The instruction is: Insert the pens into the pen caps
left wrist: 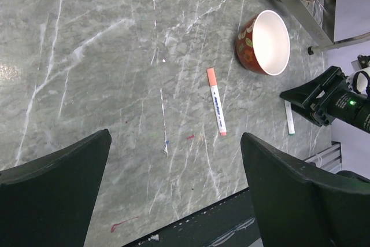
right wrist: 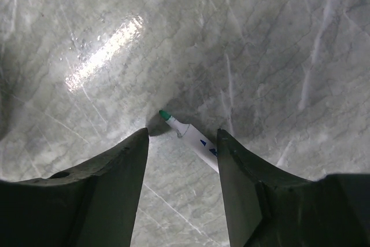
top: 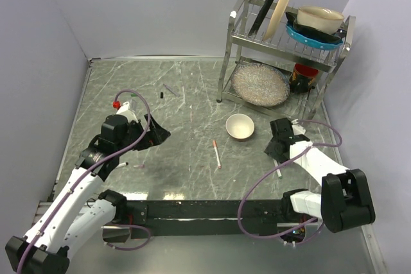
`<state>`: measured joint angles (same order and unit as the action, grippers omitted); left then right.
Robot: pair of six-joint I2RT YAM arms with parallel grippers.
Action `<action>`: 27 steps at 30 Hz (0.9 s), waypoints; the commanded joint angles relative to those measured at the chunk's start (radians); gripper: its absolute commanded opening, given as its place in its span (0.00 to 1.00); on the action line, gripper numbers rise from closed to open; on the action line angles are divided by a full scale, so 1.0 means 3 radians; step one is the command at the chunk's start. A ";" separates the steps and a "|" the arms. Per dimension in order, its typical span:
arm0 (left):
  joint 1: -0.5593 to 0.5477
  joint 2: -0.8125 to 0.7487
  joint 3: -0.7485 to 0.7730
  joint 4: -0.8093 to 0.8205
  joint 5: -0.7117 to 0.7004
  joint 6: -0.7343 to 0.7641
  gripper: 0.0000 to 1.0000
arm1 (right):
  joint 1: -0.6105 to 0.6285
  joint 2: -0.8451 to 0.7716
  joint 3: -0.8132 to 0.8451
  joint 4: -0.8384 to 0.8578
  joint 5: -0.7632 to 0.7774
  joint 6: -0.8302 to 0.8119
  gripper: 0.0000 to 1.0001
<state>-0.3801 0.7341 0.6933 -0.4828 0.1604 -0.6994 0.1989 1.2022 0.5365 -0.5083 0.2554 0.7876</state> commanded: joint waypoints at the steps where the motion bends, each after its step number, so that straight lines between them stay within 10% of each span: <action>1: -0.0001 -0.0044 0.0082 0.0070 0.0028 0.0066 0.99 | 0.0175 0.0175 0.0083 -0.0023 -0.0003 0.0018 0.58; 11: -0.0001 -0.0059 0.0082 0.0075 0.0028 0.0061 0.99 | 0.0630 0.0155 0.0078 -0.0208 -0.0074 0.0161 0.56; 16: -0.0001 -0.0090 0.0062 0.0075 0.0002 0.0041 1.00 | 0.0722 0.0145 0.0149 -0.0229 -0.0043 0.0182 0.27; 27: -0.0001 -0.0151 0.0051 0.0070 -0.0049 0.0020 0.99 | 0.0799 0.0032 0.0339 -0.0279 -0.0187 0.0141 0.43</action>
<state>-0.3801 0.7078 0.6933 -0.4828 0.1593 -0.6994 0.4301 1.2392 0.5865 -0.5499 0.2008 0.8192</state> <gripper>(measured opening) 0.994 0.393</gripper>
